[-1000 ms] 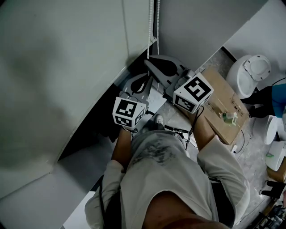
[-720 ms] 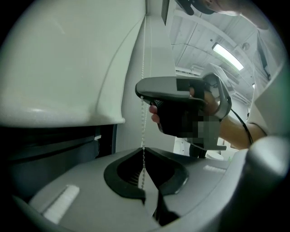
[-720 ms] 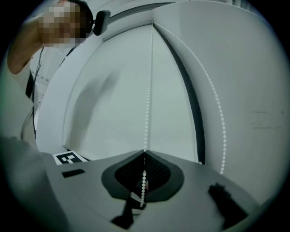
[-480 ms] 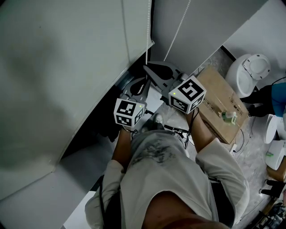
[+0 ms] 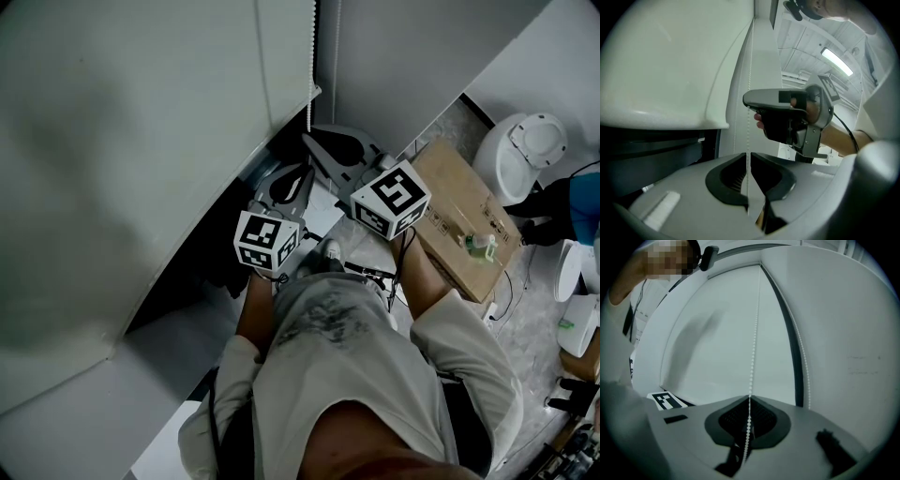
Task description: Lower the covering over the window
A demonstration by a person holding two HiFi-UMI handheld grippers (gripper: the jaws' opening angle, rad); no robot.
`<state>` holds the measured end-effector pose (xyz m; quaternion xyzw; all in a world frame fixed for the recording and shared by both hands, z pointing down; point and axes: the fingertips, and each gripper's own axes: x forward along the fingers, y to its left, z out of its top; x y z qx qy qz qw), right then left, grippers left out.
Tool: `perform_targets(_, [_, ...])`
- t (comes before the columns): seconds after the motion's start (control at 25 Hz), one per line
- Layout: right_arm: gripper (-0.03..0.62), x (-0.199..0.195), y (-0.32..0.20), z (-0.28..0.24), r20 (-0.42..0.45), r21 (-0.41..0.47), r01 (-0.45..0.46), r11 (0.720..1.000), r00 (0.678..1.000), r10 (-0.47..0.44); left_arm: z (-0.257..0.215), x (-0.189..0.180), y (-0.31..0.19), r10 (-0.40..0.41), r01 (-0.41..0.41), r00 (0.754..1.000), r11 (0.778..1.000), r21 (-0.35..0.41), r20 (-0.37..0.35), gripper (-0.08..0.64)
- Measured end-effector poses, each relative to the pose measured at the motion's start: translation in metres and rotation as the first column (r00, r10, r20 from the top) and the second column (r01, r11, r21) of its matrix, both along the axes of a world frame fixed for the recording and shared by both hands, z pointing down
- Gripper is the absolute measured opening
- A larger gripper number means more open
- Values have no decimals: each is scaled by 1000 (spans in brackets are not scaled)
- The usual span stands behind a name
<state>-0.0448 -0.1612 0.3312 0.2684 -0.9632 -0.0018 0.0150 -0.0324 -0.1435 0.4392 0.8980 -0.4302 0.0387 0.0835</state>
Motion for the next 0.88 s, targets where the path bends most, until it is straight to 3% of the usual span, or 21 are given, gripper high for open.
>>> perform_targets(0.4, [23,15,-5,0,-47,47,-77,996,996,79,-28,-10,9,-7,8,1000,999,43,-30,83])
perform_targets(0.48, [65,20,-4,3,-59,46,-92,995,994,95,-36,-11,12,-5,7,999,998,57,-37,83])
perform_targets(0.6, [77,27,0,9,-57,32,-115,993,992,116,-47,-13,15,0,4,999,997,81,-53,81])
perform_targets(0.88, [52,42,17,6,-22,27,-123,992,992,124,-75,-19,22,6,6,996,990,139,-87,6])
